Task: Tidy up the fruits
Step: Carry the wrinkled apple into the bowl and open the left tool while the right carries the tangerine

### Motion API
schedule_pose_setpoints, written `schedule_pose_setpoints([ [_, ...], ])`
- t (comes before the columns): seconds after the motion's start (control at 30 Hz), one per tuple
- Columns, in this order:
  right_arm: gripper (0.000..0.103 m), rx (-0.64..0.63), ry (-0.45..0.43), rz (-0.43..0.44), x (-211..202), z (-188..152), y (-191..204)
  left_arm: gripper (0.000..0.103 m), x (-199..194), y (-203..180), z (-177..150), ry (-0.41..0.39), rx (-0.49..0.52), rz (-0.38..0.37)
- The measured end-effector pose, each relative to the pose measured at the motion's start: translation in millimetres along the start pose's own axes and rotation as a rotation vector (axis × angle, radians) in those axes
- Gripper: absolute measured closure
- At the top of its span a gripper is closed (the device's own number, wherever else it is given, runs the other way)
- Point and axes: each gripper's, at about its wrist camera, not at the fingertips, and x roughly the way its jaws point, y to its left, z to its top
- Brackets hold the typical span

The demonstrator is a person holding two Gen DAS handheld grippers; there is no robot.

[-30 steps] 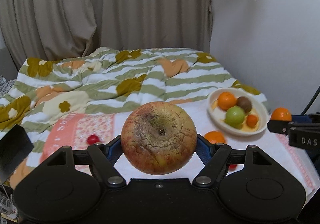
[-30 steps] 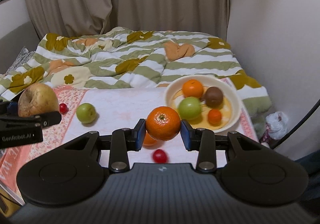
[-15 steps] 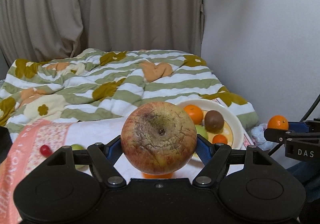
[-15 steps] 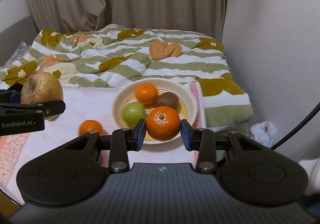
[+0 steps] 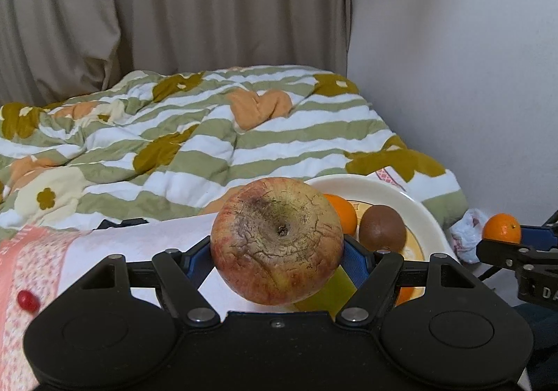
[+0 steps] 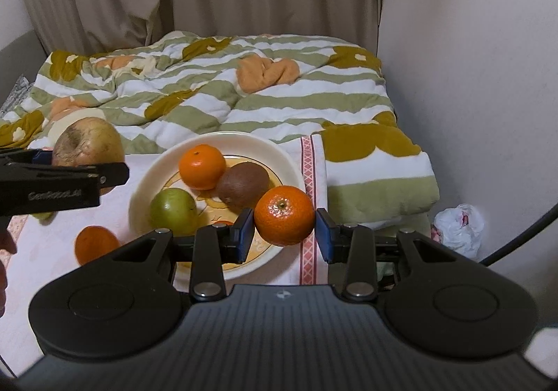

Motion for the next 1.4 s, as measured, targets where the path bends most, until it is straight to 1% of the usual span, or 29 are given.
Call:
schedule_pose_setpoints([
  [0.2, 0.050, 0.029, 0.026, -0.008, 28.2, 3.9, -4.4, 0.025, 35.8, -2.3, 5.4, 0.048, 0.026, -0.011],
  [0.37, 0.050, 0.046, 0.042, -0.013, 40.8, 7.2, -7.4, 0.025, 49.2, -4.3, 6.6, 0.071, 0.046, -0.017],
  [0.47, 0.050, 0.055, 0.047, -0.017, 45.6, 9.8, -8.3, 0.024, 52.9, -4.4, 6.3, 0.087, 0.042, -0.022],
  [0.5, 0.050, 0.059, 0.048, -0.017, 46.6, 10.3, -8.3, 0.022, 52.0, -3.9, 6.4, 0.080, 0.044, -0.022],
  [0.53, 0.050, 0.061, 0.049, -0.018, 47.2, 10.6, -8.0, 0.017, 48.0, -4.9, 7.3, 0.055, 0.055, -0.022],
  [0.57, 0.050, 0.062, 0.050, -0.018, 47.6, 10.8, -7.6, 0.004, 44.1, -5.9, 8.5, 0.032, 0.067, -0.022],
  [0.6, 0.050, 0.063, 0.051, -0.019, 47.9, 11.2, -7.1, 0.000, 39.5, -6.5, 9.8, 0.007, 0.077, -0.017],
  [0.63, 0.050, 0.063, 0.050, -0.019, 47.7, 11.3, -7.1, 0.000, 35.8, -7.0, 10.9, -0.007, 0.086, -0.010],
  [0.77, 0.050, 0.063, 0.048, -0.017, 47.7, 11.4, -6.9, 0.000, 32.2, -3.6, 11.1, 0.022, 0.083, 0.000],
  [1.0, 0.050, 0.042, 0.056, -0.001, 57.1, 13.5, -0.3, 0.000, 15.0, 5.0, 1.1, 0.045, 0.052, -0.020],
  [1.27, 0.050, 0.025, 0.092, 0.038, 75.9, 8.9, 8.9, 0.000, 5.5, 5.7, -13.4, 0.076, 0.051, -0.035],
  [1.4, 0.049, 0.014, 0.098, 0.043, 79.2, 4.5, 13.3, 0.000, 3.2, 7.5, -15.8, 0.078, 0.060, -0.027],
])
